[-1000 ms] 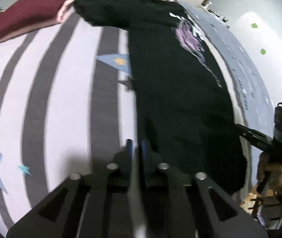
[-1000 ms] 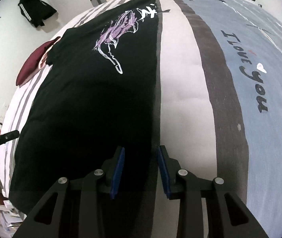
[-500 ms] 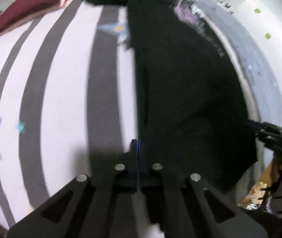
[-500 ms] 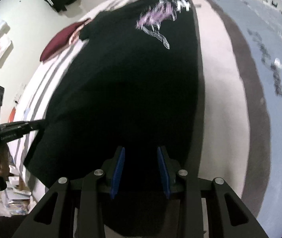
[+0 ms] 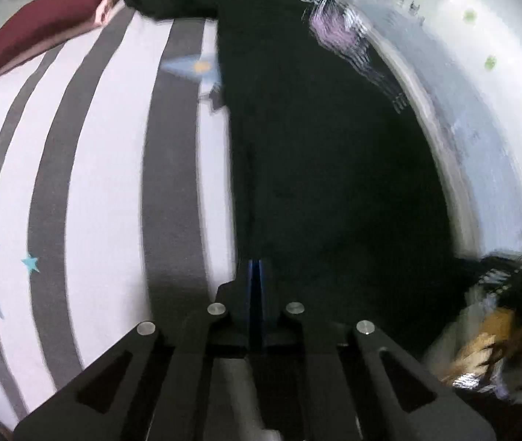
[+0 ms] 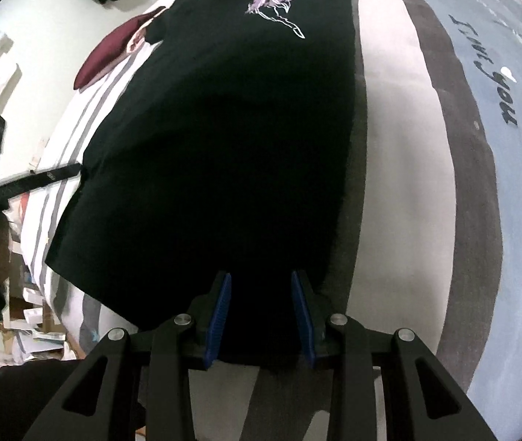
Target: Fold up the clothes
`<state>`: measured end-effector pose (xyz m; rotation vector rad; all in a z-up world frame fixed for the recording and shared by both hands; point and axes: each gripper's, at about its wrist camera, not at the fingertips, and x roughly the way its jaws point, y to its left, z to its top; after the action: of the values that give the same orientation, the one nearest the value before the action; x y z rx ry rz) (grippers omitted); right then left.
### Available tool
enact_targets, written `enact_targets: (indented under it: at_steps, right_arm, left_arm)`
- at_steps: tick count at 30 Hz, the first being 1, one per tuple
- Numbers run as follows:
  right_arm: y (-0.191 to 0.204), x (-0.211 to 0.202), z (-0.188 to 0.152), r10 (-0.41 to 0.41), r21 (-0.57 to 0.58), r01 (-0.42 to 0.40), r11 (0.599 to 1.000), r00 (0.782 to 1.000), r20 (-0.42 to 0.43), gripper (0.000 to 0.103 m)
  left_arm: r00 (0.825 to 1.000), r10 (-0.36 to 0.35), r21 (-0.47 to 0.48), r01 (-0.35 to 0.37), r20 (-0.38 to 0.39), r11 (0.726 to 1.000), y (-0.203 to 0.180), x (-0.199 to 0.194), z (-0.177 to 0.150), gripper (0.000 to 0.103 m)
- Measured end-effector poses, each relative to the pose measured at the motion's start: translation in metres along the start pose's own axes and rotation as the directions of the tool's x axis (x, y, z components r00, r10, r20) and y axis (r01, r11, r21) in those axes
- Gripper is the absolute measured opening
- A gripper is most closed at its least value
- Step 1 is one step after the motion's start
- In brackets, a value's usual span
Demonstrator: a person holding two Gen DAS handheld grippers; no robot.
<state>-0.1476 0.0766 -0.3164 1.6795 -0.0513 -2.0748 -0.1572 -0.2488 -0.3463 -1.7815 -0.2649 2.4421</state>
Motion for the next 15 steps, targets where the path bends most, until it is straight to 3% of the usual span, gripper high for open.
enact_targets:
  at_steps: [5, 7, 10, 15]
  right_arm:
    - [0.0, -0.034, 0.044, -0.01, 0.021, 0.008, 1.0, 0.995, 0.101, 0.03]
    - [-0.006, -0.04, 0.075, -0.019, 0.044, 0.012, 0.999, 0.987, 0.158, 0.032]
    - [-0.017, -0.04, 0.132, -0.056, 0.06, 0.042, 0.997, 0.967, 0.248, 0.032]
    - [-0.028, -0.02, 0.228, -0.096, 0.107, 0.062, 0.992, 0.932, 0.351, 0.032]
  left_arm:
    - [0.993, 0.03, -0.131, -0.015, 0.116, 0.991, 0.037, -0.016, 0.053, 0.004]
    - [0.985, 0.046, -0.154, -0.02, 0.168, 0.988, 0.035, -0.001, 0.106, 0.017]
    - [0.964, 0.081, -0.174, -0.037, 0.254, 0.984, 0.052, 0.001, 0.167, 0.029]
    - [0.93, 0.096, -0.201, -0.025, 0.354, 0.979, 0.09, 0.009, 0.277, 0.034]
